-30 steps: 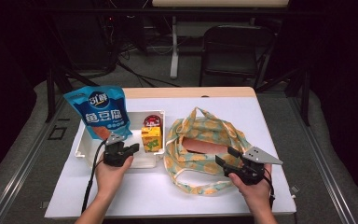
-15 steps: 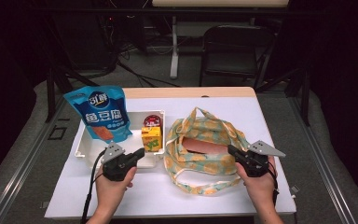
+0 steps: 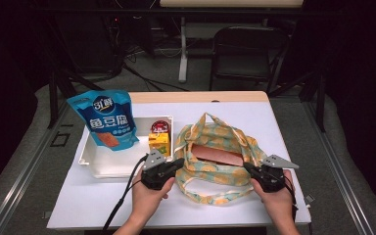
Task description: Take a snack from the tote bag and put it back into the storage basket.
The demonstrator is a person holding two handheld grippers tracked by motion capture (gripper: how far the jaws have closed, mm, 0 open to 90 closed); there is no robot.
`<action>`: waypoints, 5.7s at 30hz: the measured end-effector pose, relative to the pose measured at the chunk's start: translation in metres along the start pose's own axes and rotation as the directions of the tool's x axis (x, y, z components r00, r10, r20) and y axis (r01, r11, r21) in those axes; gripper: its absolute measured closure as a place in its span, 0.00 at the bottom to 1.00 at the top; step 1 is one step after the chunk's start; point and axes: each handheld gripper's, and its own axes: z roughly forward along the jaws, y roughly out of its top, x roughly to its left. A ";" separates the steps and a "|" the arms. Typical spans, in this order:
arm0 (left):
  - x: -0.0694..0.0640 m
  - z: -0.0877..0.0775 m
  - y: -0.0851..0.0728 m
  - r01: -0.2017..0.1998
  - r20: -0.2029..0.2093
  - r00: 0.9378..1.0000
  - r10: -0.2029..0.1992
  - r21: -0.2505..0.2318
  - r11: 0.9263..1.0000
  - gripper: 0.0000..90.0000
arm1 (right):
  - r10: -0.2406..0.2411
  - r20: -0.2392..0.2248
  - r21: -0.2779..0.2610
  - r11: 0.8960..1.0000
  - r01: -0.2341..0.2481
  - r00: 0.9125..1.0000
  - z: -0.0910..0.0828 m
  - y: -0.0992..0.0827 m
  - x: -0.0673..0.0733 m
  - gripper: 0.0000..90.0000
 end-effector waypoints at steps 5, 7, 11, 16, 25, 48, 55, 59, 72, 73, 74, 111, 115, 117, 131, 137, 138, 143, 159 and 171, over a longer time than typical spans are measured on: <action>-0.010 0.025 0.001 -0.012 0.014 1.000 0.012 0.018 1.000 0.98 | 0.007 0.001 0.040 0.999 -0.007 1.000 0.004 -0.006 -0.002 1.00; -0.011 0.035 0.000 -0.012 0.019 1.000 0.011 0.038 0.999 0.98 | 0.014 0.013 0.049 0.999 -0.015 1.000 0.006 -0.007 -0.003 1.00; -0.012 0.053 -0.008 -0.004 0.025 1.000 0.002 0.090 0.996 0.98 | 0.038 0.040 0.071 0.997 -0.041 0.998 0.008 -0.009 -0.009 1.00; -0.011 0.070 -0.017 -0.008 0.023 1.000 0.005 0.162 0.987 0.98 | 0.057 0.068 0.117 0.991 -0.064 0.996 0.014 -0.014 -0.018 1.00; -0.014 0.053 -0.003 -0.014 0.024 1.000 0.012 0.090 0.996 0.97 | 0.052 0.026 -0.047 0.998 -0.051 0.998 -0.017 0.001 -0.013 1.00; -0.017 0.095 -0.013 0.027 0.027 0.999 -0.034 0.227 0.974 1.00 | 0.005 0.072 -0.014 1.000 -0.004 0.997 0.035 0.031 -0.028 1.00; -0.019 0.100 -0.016 -0.008 0.015 1.000 0.004 0.269 0.963 1.00 | -0.017 0.050 0.036 0.999 0.015 0.999 0.043 0.023 -0.028 1.00; -0.020 0.101 -0.022 -0.019 -0.003 1.000 0.021 0.293 0.956 1.00 | -0.010 0.085 0.075 0.997 0.003 0.996 0.044 0.007 -0.032 1.00; -0.021 0.073 -0.007 -0.004 0.028 1.000 -0.002 0.201 0.980 0.99 | 0.018 0.041 -0.025 1.000 -0.017 0.999 0.012 0.008 -0.030 1.00; -0.023 0.071 -0.004 0.001 0.046 0.999 -0.010 0.188 0.982 0.98 | 0.005 0.029 -0.031 1.000 -0.005 1.000 0.008 0.011 -0.028 1.00; -0.026 0.071 -0.003 0.002 0.062 0.998 -0.013 0.174 0.985 0.98 | 0.002 0.015 -0.047 0.999 -0.001 1.000 0.006 0.012 -0.024 1.00; -0.038 0.083 0.018 0.027 0.057 0.998 -0.035 0.126 0.992 0.99 | -0.066 -0.061 -0.022 0.998 0.065 0.996 0.013 0.017 -0.019 1.00; -0.058 0.077 0.022 0.014 0.147 0.989 -0.026 0.084 0.996 0.96 | -0.044 -0.078 -0.023 0.999 0.043 0.996 0.011 0.010 -0.015 1.00; -0.063 0.082 0.018 0.010 0.175 0.984 -0.029 0.111 0.994 0.96 | -0.052 -0.076 -0.019 0.999 0.051 0.996 0.009 0.008 -0.012 1.00; -0.065 0.117 -0.024 -0.018 0.130 0.991 -0.021 0.291 0.957 1.00 | -0.032 -0.006 0.054 0.998 0.032 0.999 0.014 -0.003 -0.032 0.98; -0.065 0.116 -0.026 -0.033 0.125 0.992 -0.007 0.313 0.949 1.00 | -0.012 0.065 0.149 0.989 0.003 0.998 0.027 -0.009 -0.044 1.00; -0.065 0.116 -0.026 -0.038 0.127 0.992 -0.002 0.313 0.949 1.00 | -0.004 0.062 0.145 0.989 -0.005 0.998 0.027 -0.010 -0.046 1.00; -0.065 0.110 -0.026 -0.045 0.143 0.990 0.005 0.281 0.959 0.98 | -0.001 0.011 0.027 1.000 0.001 1.000 0.011 -0.005 -0.045 0.96; -0.065 0.097 -0.025 -0.035 0.131 0.991 0.004 0.233 0.972 0.96 | -0.157 -0.156 -0.079 0.986 0.147 0.975 -0.001 0.014 -0.010 0.92; -0.045 0.067 0.002 0.007 0.077 0.997 -0.015 0.102 0.995 0.93 | -0.158 -0.160 -0.057 0.987 0.151 0.974 0.005 0.005 -0.014 0.51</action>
